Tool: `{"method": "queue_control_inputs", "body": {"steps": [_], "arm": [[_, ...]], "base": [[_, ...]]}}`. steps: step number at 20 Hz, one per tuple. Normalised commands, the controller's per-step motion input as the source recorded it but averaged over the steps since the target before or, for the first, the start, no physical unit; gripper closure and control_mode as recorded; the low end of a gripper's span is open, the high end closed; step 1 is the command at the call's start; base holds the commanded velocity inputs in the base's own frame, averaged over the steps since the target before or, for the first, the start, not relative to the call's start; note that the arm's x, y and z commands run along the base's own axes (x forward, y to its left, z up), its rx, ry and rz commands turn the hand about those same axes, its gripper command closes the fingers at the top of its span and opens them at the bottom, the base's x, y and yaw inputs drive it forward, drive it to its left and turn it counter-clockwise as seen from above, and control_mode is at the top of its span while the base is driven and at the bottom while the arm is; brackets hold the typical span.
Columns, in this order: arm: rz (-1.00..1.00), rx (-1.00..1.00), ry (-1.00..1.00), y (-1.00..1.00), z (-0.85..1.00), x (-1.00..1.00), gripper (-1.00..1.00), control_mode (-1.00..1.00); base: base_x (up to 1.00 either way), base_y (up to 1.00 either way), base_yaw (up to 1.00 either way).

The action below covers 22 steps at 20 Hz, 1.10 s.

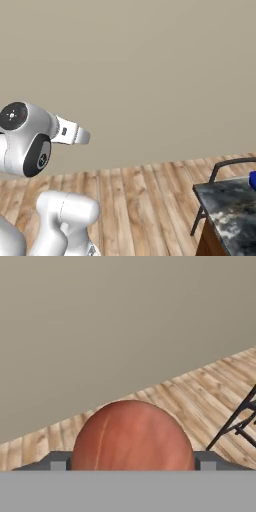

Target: Gather the onion and eggplant from the fridge and place them on a tray on the dining counter. Then gather the fish and chicken drumstick from the fridge and place them on the other tray.

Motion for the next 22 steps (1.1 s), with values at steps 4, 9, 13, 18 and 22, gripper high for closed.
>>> {"method": "queue_control_inputs", "body": {"steps": [4, 9, 13, 18, 22], "arm": [[0.00, 0.00, 0.00, 0.00, 0.00, 0.00, 1.00, 1.00], [0.00, 0.00, 0.00, 0.00, 0.00, 0.00, 1.00, 1.00], [0.00, 0.00, 0.00, 0.00, 0.00, 0.00, 1.00, 1.00], [0.00, 0.00, 0.00, 0.00, 0.00, 0.00, 1.00, 1.00], [0.00, 0.00, 0.00, 0.00, 0.00, 0.00, 1.00, 1.00]], "base": [[0.06, 0.13, -0.33], [0.14, 0.20, -0.31], [0.20, 0.23, -0.32], [0.29, 0.29, -0.32], [0.34, 0.38, -0.32]]}}
